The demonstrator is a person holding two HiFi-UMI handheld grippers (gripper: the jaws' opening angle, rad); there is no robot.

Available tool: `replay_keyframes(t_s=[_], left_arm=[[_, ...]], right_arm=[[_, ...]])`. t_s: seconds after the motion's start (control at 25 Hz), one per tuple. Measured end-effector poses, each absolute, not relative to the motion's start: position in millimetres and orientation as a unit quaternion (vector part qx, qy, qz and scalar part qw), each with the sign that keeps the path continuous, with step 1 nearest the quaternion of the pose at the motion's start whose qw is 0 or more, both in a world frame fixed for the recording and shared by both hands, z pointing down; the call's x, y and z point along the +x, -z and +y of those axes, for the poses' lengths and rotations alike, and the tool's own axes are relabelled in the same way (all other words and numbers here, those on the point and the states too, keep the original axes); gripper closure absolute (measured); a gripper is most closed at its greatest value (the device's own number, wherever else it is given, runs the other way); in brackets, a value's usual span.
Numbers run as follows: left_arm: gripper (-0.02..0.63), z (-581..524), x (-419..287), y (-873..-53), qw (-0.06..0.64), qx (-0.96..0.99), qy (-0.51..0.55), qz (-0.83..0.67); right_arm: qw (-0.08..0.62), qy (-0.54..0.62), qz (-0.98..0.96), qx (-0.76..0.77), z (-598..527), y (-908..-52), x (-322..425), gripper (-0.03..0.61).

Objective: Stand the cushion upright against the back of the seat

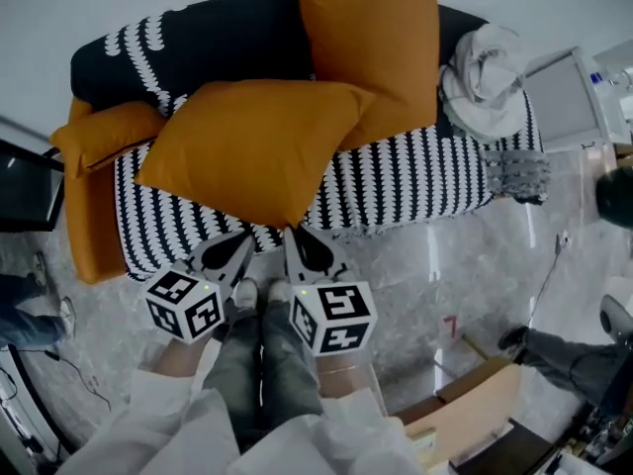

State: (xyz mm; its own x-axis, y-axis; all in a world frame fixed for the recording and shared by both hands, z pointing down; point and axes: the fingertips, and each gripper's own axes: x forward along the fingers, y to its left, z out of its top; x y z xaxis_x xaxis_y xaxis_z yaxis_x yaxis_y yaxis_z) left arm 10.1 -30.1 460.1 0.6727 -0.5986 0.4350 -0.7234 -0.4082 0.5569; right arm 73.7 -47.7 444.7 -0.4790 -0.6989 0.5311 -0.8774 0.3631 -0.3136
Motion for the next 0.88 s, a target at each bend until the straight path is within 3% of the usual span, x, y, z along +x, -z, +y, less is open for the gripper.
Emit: replay_keyframes(t_s=[0.88], left_arm=[[0.606, -44.8, -25.8, -325.3, 0.357, 0.826, -0.001, -0.436]], right_arm=[[0.103, -0.257, -0.841, 0.465, -72.5, -298.2, 44.3, 0.551]])
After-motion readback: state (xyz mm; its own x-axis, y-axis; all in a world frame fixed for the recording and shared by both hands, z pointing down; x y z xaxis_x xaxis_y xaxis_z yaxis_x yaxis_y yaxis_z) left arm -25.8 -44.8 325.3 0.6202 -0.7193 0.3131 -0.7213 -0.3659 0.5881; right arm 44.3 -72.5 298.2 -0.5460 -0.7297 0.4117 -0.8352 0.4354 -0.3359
